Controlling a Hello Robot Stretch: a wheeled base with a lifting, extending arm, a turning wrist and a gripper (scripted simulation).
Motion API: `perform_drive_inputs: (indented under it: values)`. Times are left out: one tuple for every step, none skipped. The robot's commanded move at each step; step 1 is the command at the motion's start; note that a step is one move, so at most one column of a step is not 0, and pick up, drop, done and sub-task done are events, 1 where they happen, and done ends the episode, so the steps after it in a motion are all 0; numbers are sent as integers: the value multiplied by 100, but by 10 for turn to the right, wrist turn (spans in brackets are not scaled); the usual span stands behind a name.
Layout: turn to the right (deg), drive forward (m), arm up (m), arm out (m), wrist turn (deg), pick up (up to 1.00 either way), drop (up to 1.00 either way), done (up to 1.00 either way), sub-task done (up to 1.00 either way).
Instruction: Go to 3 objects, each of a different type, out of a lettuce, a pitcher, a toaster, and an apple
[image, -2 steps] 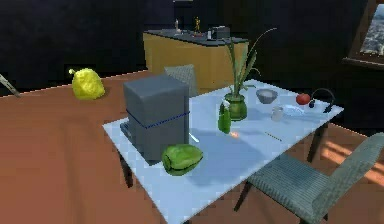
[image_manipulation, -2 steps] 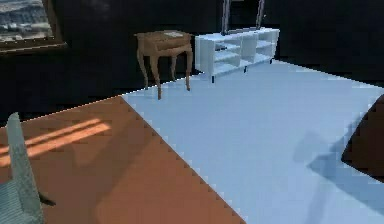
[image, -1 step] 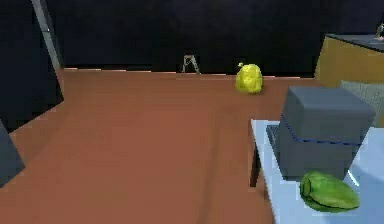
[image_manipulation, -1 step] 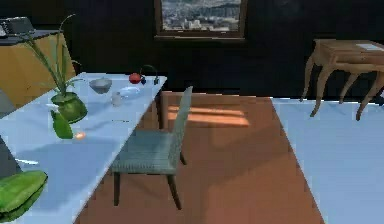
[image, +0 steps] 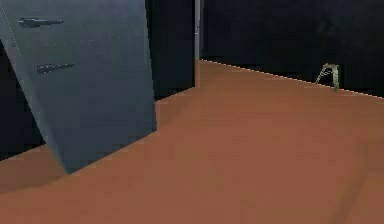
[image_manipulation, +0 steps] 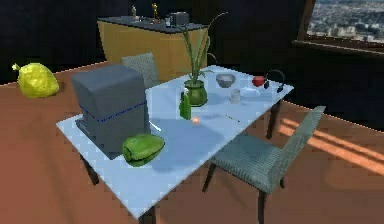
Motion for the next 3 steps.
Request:
perform_drive_inputs:
  values:
    - [0, 35, 0, 0, 0, 0, 0, 0, 0]
    - [390, 0, 0, 0, 0, 0, 0, 0, 0]
    - [30, 0, 0, 0, 0, 0, 0, 0, 0]
